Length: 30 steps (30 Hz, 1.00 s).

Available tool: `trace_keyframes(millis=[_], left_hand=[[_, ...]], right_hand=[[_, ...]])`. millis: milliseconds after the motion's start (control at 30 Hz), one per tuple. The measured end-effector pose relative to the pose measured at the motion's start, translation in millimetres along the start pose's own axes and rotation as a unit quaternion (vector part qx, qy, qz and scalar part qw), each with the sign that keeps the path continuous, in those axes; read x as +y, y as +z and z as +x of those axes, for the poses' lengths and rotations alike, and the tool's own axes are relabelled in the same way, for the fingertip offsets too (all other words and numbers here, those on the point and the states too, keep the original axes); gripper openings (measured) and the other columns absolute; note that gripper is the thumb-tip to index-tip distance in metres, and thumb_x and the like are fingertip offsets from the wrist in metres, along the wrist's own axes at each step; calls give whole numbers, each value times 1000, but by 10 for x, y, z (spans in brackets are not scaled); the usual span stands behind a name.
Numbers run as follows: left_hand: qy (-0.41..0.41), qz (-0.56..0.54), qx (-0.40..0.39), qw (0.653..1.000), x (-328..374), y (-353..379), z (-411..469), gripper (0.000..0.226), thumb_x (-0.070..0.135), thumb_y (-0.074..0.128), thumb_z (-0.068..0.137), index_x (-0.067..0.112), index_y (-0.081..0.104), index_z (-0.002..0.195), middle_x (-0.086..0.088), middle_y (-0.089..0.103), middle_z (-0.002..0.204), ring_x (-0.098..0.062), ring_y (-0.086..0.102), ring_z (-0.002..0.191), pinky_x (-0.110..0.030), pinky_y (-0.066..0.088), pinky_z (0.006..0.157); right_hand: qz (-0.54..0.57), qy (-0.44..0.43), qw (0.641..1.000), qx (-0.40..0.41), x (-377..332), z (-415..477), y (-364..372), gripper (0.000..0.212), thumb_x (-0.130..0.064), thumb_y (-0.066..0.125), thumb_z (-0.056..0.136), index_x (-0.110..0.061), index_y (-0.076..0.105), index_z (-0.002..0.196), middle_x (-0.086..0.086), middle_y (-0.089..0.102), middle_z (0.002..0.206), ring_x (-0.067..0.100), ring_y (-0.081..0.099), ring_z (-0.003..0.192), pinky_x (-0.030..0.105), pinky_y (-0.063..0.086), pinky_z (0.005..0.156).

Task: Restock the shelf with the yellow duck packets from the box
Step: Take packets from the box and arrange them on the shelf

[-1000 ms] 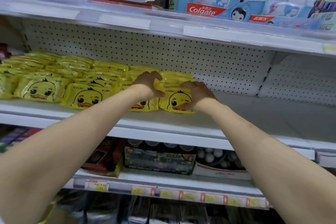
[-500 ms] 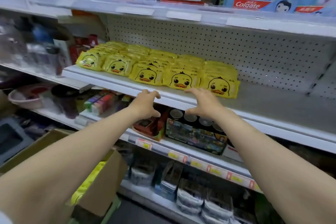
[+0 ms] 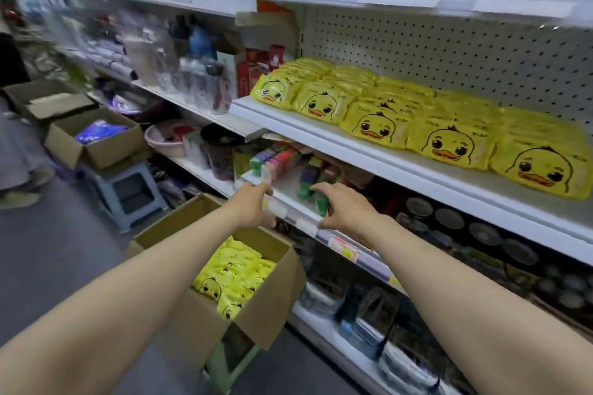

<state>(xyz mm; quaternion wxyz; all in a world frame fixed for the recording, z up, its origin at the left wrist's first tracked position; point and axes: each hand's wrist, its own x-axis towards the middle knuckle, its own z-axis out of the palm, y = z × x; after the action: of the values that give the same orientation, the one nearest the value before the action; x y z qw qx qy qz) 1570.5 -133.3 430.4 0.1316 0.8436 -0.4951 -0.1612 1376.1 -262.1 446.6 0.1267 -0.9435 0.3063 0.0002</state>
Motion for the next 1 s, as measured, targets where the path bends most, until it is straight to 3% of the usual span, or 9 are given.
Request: trace_keyframes(millis=[167,367,667,767,1000], left_hand=[[-35,-3,-27,999,-884,21,430,79,37,85,71,19,45,137,-12,45,133,-30,50,119,-33,44,98],[-80,5,-114,990,-2127,171,1107,80,40,81,75,18,42,141,-13,44,136,-32,50,120,-36,48,94],[-112,16,-248,962,-3296,732,1635,66,41,79,78,20,51,134,-9,55,131,-26,56,113,-34,47,88],[-128,-6,-292,948,-3488,1049,1718,64,40,80,77,22,53,131,-8,60,124,-24,63,100,-35,51,85],[-142,55,-344,927,-3987,1713,1827,64,46,76,78,25,51,134,-10,54,131,-30,46,125,-36,40,100]], right_hand=[[14,-13,999,-45,-417,843,468,83,-38,78,80,-35,33,149,4,45,147,28,46,132,41,45,100],[35,26,992,-122,-891,1883,1280,86,-40,81,77,-32,35,149,8,50,145,29,51,129,36,45,99],[88,124,955,-254,-1020,2351,2433,77,-41,79,80,-29,41,147,7,50,144,28,50,129,35,46,97],[92,151,936,-306,-941,2415,2821,75,-43,77,80,-28,43,145,7,52,143,27,52,127,35,47,94],[141,216,877,-405,-854,2423,3787,65,-43,77,80,-27,51,138,5,58,135,26,58,118,31,49,88]])
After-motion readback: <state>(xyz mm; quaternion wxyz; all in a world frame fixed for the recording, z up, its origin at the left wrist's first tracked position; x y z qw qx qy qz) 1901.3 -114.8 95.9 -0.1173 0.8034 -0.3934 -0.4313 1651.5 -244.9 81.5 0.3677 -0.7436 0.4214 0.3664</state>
